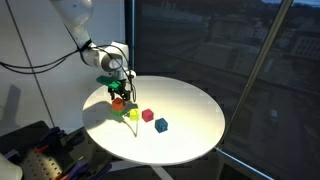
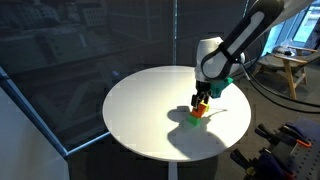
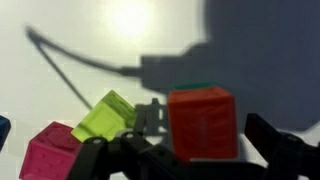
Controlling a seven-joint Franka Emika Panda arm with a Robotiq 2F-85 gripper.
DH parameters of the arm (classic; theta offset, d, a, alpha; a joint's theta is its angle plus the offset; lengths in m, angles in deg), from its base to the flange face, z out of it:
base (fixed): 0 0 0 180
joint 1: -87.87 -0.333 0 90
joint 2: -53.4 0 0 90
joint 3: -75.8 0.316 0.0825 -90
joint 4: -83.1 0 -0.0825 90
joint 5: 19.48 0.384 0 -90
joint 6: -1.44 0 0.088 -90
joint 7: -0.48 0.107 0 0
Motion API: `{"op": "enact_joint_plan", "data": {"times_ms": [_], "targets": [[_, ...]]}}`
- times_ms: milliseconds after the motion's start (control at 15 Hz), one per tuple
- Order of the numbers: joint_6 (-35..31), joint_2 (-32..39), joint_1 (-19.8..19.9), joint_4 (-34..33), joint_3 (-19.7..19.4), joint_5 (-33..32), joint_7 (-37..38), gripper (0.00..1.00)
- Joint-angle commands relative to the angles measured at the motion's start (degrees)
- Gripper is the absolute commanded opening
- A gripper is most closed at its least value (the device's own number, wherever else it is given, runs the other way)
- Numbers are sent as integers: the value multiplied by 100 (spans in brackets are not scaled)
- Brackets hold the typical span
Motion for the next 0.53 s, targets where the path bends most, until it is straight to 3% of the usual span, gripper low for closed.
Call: {"op": "enact_joint_plan", "data": {"times_ms": [0, 67, 133, 467], "targets": [[123, 112, -14, -169, -18, -123, 46, 100], [122, 123, -8, -173, -11, -114, 34, 75], [120, 133, -7, -177, -10, -111, 33, 75], [204, 119, -32, -168, -17, -98, 107, 34]]}}
